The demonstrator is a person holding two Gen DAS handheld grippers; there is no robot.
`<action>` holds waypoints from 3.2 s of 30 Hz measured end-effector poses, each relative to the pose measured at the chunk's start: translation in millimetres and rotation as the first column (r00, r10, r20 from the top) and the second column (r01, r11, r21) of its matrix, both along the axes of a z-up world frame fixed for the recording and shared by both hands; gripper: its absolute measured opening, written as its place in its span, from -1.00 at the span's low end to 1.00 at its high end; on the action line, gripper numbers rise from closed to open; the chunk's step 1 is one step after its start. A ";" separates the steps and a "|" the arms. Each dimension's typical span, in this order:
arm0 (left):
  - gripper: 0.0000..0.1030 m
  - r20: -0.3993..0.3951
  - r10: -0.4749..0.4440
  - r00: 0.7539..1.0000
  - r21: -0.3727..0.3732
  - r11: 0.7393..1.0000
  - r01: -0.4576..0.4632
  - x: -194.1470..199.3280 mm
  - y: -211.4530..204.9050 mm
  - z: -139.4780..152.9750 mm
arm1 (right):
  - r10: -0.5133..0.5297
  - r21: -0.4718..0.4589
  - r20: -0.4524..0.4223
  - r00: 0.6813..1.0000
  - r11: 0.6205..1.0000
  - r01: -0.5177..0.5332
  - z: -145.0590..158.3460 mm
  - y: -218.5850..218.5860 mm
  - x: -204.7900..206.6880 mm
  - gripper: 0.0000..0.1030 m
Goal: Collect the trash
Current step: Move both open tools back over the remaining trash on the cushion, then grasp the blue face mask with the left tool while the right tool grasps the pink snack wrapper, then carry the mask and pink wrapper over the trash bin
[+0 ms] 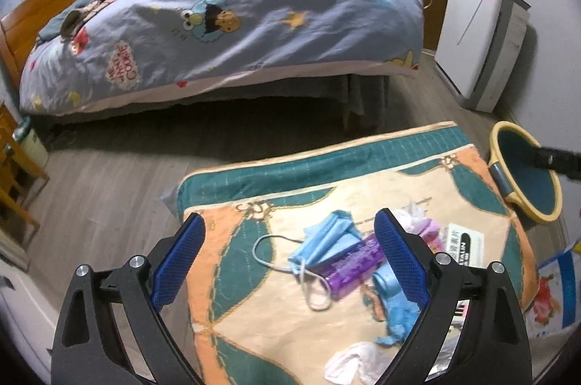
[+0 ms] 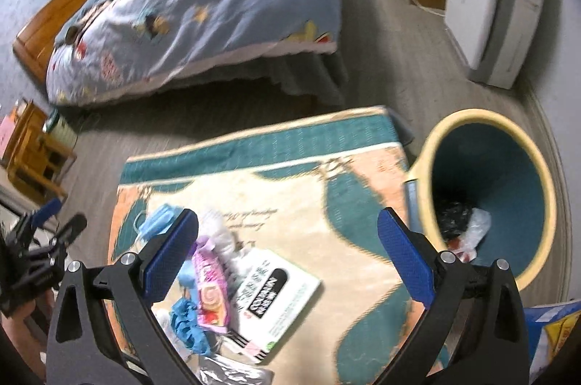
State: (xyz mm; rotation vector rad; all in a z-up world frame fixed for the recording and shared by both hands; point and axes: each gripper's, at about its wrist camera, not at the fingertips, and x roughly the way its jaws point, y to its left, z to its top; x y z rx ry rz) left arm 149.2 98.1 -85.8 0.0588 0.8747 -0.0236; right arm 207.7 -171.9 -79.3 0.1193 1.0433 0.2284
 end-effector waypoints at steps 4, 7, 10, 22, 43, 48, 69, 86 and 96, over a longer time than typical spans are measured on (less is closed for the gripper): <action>0.81 -0.023 0.008 1.000 0.006 1.000 -0.008 7.3 8.9 -11.4 | 0.051 -0.048 -0.035 0.998 0.997 -0.052 -18.8 27.5 0.4 0.89; 0.81 -0.041 0.015 0.999 0.011 1.000 -0.015 13.6 14.8 -18.9 | 0.089 -0.066 -0.083 0.993 0.993 -0.095 -38.6 45.9 0.4 0.88; 0.81 -0.053 0.017 0.998 0.014 1.000 -0.016 20.0 18.5 -24.7 | 0.115 -0.069 -0.127 0.985 0.990 -0.125 -56.0 60.3 -0.6 0.87; 0.79 -0.161 -0.068 0.985 0.048 0.996 0.077 40.9 -0.4 -68.9 | 0.240 -0.060 -0.269 0.933 0.962 -0.265 -100.8 98.0 -11.9 -0.47; -0.86 -0.165 -0.172 0.971 0.041 0.983 0.181 49.4 -32.1 -70.0 | 0.193 0.024 -0.136 0.972 0.981 -0.192 -33.6 56.7 7.9 -0.94; -0.87 -0.077 -0.175 0.982 0.025 0.984 0.178 48.2 -34.0 -39.6 | 0.157 0.064 -0.094 0.983 0.986 -0.151 -16.0 35.4 13.2 -0.94; -0.87 0.001 -0.226 0.974 0.029 0.974 0.226 37.4 -50.7 -11.0 | 0.039 0.068 -0.309 0.950 0.998 -0.018 -95.1 37.1 39.9 -0.90; -0.87 0.028 -0.246 0.969 0.031 0.969 0.245 34.4 -62.6 -0.3 | 0.045 0.073 -0.284 0.958 0.997 -0.025 -80.3 36.8 37.7 -0.66; -0.87 0.016 -0.260 0.965 0.038 0.965 0.260 34.6 -62.1 -5.4 | 0.059 0.013 -0.337 0.940 0.998 -0.058 -108.3 58.0 34.3 -0.20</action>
